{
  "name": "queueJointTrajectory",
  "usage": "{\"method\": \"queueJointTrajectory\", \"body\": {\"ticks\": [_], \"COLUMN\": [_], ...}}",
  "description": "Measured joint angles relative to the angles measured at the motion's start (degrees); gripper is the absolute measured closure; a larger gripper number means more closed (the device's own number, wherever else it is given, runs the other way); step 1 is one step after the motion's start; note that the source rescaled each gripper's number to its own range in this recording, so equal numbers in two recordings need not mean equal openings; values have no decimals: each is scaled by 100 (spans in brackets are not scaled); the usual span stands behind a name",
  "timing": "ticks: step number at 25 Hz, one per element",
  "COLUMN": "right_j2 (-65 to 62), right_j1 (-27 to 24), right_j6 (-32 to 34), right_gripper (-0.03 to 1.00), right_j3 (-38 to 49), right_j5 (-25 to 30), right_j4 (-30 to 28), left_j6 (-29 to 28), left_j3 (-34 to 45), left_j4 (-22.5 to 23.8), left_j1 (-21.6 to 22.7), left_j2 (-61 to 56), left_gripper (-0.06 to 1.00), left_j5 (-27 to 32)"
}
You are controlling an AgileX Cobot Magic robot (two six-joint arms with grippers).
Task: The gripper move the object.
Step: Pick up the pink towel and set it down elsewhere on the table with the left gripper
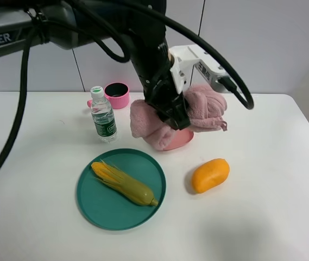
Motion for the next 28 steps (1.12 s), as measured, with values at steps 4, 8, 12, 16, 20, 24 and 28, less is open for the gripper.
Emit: {"method": "queueJointTrajectory", "body": {"ticks": [4, 8, 12, 16, 20, 24, 28], "right_j2": [0, 0, 0, 0, 0, 0, 0], "right_j1": [0, 0, 0, 0, 0, 0, 0], "right_j6": [0, 0, 0, 0, 0, 0, 0], "right_gripper": [-3, -3, -3, -3, -3, -3, -3], "right_j3": [0, 0, 0, 0, 0, 0, 0], "right_j5": [0, 0, 0, 0, 0, 0, 0], "right_j4": [0, 0, 0, 0, 0, 0, 0], "left_j6": [-164, -199, -199, -118, -18, 30, 42], "left_j3": [0, 0, 0, 0, 0, 0, 0], "left_j4": [0, -17, -41, -20, -2, 24, 15], "left_j1": [-504, -859, -880, -595, -87, 367, 516], "left_j2": [7, 7, 20, 67, 110, 159, 257], "left_gripper": [94, 94, 94, 94, 94, 94, 94], "left_j5": [-185, -460, -739, -1051, -1912, -3039, -3580]}}
